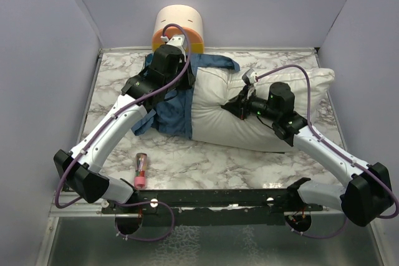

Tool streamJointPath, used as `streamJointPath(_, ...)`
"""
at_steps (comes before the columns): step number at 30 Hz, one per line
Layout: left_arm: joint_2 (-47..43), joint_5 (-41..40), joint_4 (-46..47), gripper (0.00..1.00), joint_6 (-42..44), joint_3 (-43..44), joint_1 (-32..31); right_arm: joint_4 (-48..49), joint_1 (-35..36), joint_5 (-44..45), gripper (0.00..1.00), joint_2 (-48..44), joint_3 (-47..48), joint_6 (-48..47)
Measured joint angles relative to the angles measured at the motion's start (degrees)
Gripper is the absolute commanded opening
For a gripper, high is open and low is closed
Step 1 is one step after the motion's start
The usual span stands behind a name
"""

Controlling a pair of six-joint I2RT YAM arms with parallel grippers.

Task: Put the pillow into the pillowcase
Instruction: Stuff the pillow into the pillowcase.

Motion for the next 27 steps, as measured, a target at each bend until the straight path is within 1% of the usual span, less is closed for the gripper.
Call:
streamJointPath(1, 0.0, -0.1, 0.0, 0.26, 0.2, 0.0, 0.0, -0.1, 0.0, 0.0, 0.01, 0.0, 0.1, 0.0)
streamJointPath(4, 0.0, -0.4, -0.2, 0.36, 0.8, 0.0, 0.0, -0.2, 0.0, 0.0, 0.01, 0.0, 0.1, 0.0)
streamJointPath(5, 0.0, -0.4, -0.3, 0.38, 1.0, 0.0, 0.0, -0.2, 0.0, 0.0, 0.01, 0.0, 0.1, 0.0)
streamJointPath(9, 0.5, -0.5, -0.4, 0.39, 1.5, 0.2, 0.0, -0.2, 0.0, 0.0, 0.01, 0.0, 0.1, 0.0)
streamJointPath(10, 0.6, -0.5, -0.4, 0.38, 1.6, 0.2, 0.0, -0.2, 0.0, 0.0, 0.01, 0.0, 0.1, 0.0)
streamJointPath(12, 1.0, -0.5, -0.4, 0.29, 1.7, 0.2, 0.0, -0.2, 0.0, 0.0, 0.01, 0.0, 0.1, 0.0)
streamJointPath(14, 1.2, -0.5, -0.4, 0.11, 1.8, 0.2, 0.0, -0.2, 0.0, 0.0, 0.01, 0.0, 0.1, 0.0)
streamJointPath(15, 1.3, -0.5, -0.4, 0.04, 1.8, 0.2, 0.0, -0.3, 0.0, 0.0, 0.01, 0.0, 0.1, 0.0)
streamJointPath(16, 1.3, -0.4, -0.4, 0.01, 1.9, 0.2, 0.0, -0.3, 0.0, 0.0, 0.01, 0.0, 0.2, 0.0)
streamJointPath(20, 1.3, -0.2, -0.4, 0.00, 1.9, 0.4, 0.0, -0.7, 0.0, 0.0, 0.01, 0.0, 0.4, 0.0)
streamJointPath(22, 1.6, 0.9, -0.9, 0.00, 1.8, 1.8, 0.0, -1.2, 0.0, 0.1, 0.01, 0.0, 0.8, 0.0)
streamJointPath(27, 1.6, 7.3, 1.0, 0.00, -0.3, 5.8, 0.2, -2.9, 0.0, 0.5, 0.01, 1.4, 3.7, 0.0)
